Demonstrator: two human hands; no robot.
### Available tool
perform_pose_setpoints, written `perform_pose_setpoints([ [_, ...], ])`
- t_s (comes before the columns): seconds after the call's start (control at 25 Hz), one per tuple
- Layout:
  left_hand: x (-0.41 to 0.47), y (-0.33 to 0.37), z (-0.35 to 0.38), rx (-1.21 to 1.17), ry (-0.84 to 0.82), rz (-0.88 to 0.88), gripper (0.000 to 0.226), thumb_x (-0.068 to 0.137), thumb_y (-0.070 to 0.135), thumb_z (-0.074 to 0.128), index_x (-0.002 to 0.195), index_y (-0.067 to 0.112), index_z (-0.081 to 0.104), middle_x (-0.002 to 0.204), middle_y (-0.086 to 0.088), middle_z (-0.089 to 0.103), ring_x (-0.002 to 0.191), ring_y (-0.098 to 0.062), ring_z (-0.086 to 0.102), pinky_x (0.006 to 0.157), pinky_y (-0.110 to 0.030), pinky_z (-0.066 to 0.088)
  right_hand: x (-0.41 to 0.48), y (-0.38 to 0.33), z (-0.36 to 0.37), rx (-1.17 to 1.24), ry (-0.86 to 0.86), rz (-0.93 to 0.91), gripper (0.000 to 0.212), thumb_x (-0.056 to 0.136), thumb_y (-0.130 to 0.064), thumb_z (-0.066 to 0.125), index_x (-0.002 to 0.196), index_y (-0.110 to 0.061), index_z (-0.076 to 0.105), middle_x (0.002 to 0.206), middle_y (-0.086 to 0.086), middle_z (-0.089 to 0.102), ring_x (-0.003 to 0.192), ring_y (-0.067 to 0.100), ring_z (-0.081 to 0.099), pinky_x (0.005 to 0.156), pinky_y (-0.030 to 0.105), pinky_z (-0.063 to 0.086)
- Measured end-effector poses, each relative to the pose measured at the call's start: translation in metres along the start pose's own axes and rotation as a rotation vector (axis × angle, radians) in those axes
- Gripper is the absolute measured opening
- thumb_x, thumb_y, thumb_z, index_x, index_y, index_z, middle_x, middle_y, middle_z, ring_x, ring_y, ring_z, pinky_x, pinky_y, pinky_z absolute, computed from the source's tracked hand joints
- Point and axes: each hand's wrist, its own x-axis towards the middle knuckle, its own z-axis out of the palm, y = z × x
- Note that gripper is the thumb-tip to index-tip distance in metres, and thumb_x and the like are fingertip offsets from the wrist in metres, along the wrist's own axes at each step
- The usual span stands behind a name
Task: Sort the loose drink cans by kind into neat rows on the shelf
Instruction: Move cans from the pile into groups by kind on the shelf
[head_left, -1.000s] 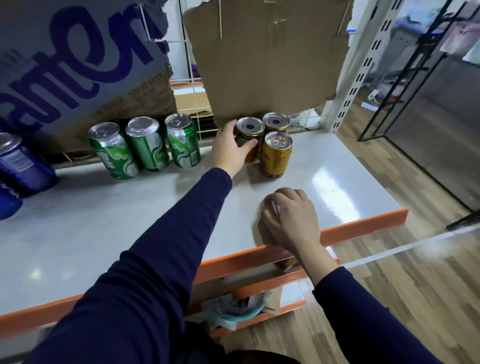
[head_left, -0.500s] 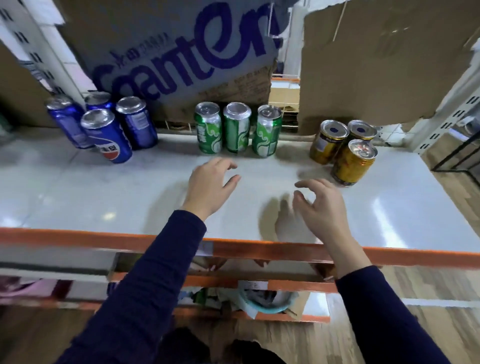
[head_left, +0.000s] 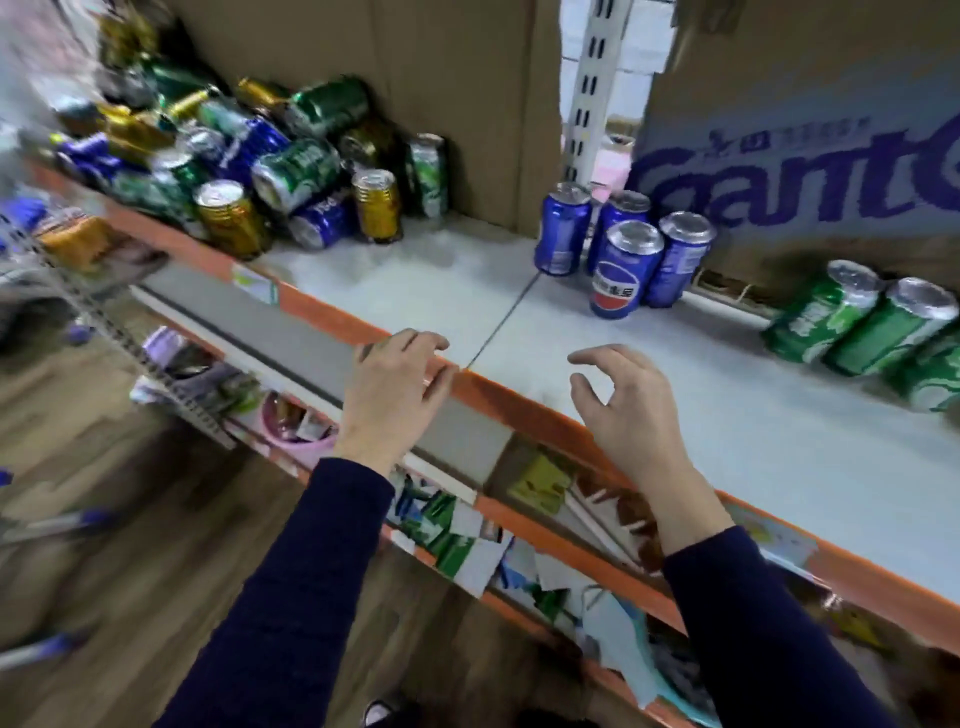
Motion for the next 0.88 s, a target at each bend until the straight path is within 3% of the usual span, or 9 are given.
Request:
perform_pose_setpoints([
  [0.2, -0.014, -0.115, -0.054, 0.072, 0.035, -0.079, 0.023, 0.092, 0.028, 0.059, 0.111, 0.017, 0.064, 0.109, -0.002, 0.066, 0.097, -0.025, 0.062, 0.088, -0.038, 0.038, 0.030, -0.095, 0.090, 0.051, -0.055, -0.066, 0.019, 0.088, -0.013, 0.063, 0.106, -0.012, 0.069, 0.105, 0.005, 0.067, 0.102, 0.024, 0.058, 0.090, 0.024, 0.038],
  [0.48, -0.007, -0.230, -0.093, 0.030, 0.116, -0.153, 0.025, 0.092, 0.029, 0.060, 0.113, 0.017, 0.063, 0.106, 0.001, 0.065, 0.094, -0.020, 0.062, 0.087, -0.039, 0.042, 0.087, -0.191, 0.178, 0.146, -0.114, -0.145, 0.020, 0.089, -0.015, 0.062, 0.108, -0.011, 0.069, 0.104, 0.003, 0.066, 0.100, 0.020, 0.057, 0.089, 0.030, 0.045],
  [0.64, 0.028, -0.296, -0.101, 0.031, 0.135, -0.208, 0.025, 0.092, 0.028, 0.060, 0.113, 0.015, 0.064, 0.102, 0.000, 0.064, 0.084, -0.019, 0.063, 0.085, -0.040, 0.044, 0.152, -0.237, 0.228, 0.214, -0.074, -0.245, 0.020, 0.087, -0.011, 0.062, 0.106, -0.008, 0.069, 0.103, 0.005, 0.067, 0.094, 0.020, 0.059, 0.085, 0.031, 0.047],
  [0.88, 0.121, -0.387, -0.122, 0.065, 0.191, -0.209, 0.026, 0.092, 0.026, 0.061, 0.114, 0.011, 0.065, 0.108, -0.003, 0.065, 0.096, -0.022, 0.062, 0.085, -0.043, 0.048, 0.279, -0.301, 0.277, 0.263, 0.035, -0.385, 0.019, 0.086, -0.011, 0.063, 0.104, -0.007, 0.069, 0.095, 0.000, 0.064, 0.081, 0.010, 0.055, 0.079, 0.019, 0.042],
])
